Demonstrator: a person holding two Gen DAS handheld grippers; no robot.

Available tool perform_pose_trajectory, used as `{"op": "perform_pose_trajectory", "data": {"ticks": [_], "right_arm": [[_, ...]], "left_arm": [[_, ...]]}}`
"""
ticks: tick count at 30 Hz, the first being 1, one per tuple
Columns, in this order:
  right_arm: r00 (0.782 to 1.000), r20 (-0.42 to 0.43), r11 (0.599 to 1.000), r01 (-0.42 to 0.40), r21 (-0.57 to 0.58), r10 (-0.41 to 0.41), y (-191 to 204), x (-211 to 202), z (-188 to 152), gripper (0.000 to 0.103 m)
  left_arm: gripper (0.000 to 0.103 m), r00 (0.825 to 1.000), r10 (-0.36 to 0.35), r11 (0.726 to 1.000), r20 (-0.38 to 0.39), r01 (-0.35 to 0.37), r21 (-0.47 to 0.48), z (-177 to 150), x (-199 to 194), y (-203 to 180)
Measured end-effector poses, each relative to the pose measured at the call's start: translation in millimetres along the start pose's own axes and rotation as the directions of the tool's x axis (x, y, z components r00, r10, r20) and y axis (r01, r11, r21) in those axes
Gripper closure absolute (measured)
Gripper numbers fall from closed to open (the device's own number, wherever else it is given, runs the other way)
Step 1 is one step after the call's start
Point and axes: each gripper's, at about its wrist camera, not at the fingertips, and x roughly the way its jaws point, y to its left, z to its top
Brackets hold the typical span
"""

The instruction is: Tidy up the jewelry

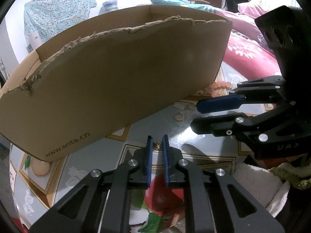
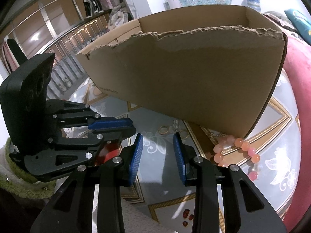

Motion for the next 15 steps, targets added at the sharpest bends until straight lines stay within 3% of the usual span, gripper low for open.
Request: {"op": "perform_pose_trajectory", "data": {"ticks": [15], "right_arm": [[1.000,0.005,1.000,0.004,-0.002,-0.004,-0.5,-0.9,0.3,0.071]], "left_arm": [[0.095,1.000,-0.008,1.000,0.026,0.008,-0.016,-4.1,-7.8,1.9]]}}
